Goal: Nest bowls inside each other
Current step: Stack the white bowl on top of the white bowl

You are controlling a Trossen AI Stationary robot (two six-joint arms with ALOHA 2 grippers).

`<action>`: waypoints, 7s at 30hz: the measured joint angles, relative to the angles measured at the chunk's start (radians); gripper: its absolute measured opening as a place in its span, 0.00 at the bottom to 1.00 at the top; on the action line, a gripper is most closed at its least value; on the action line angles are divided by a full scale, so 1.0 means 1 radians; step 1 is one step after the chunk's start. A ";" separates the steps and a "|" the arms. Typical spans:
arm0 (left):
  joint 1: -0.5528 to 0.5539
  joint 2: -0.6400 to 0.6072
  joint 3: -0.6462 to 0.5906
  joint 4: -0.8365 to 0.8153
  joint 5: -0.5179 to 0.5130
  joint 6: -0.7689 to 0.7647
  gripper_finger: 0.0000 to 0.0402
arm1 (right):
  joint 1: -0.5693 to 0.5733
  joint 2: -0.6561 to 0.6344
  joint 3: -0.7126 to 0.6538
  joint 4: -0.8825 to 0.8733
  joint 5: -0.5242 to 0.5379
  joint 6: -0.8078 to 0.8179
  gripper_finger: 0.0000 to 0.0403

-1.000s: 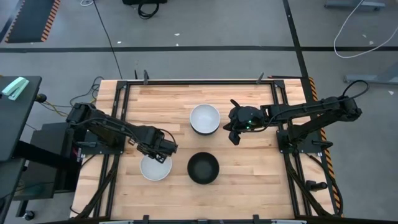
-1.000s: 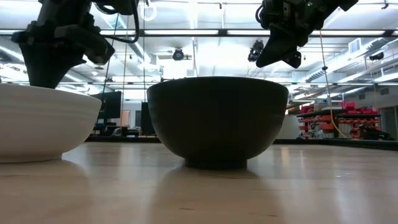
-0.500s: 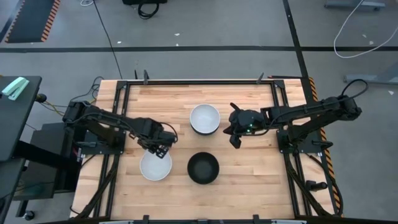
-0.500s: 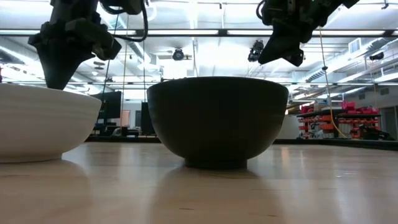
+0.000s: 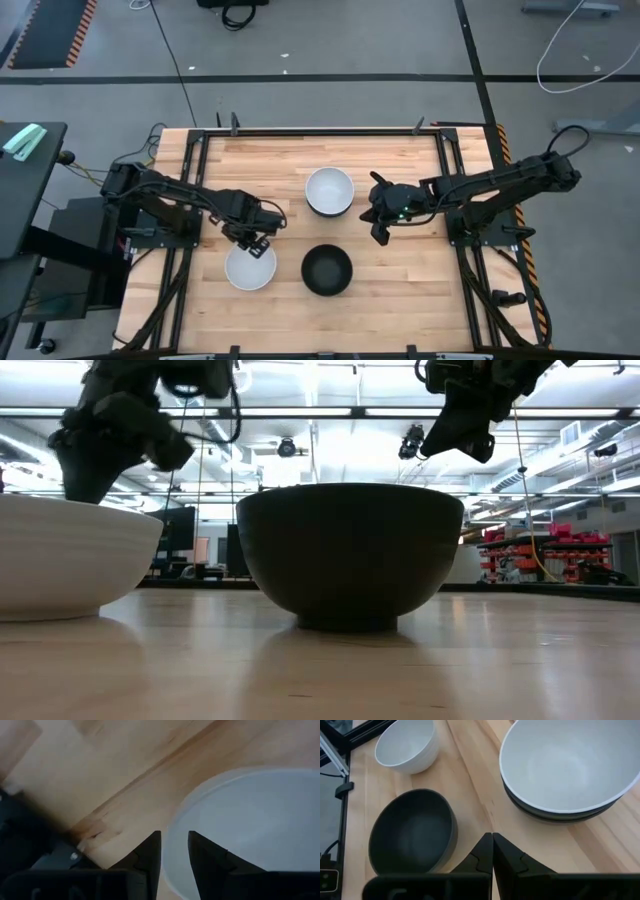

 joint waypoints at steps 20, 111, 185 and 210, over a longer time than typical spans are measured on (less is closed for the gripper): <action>0.001 0.000 -0.201 0.375 0.081 -0.044 0.22 | 0.023 0.000 0.000 0.000 0.014 0.065 0.03; 0.522 0.680 0.955 -0.039 0.064 0.639 0.07 | -0.148 -0.029 -0.326 0.293 0.052 0.135 0.00; 0.524 0.666 1.252 -0.207 0.068 0.753 0.08 | -0.304 -0.029 -0.259 0.343 -0.054 -0.041 0.00; 0.570 0.668 1.099 -0.105 0.065 0.712 0.06 | -0.269 -0.029 -0.260 0.356 -0.065 -0.018 0.00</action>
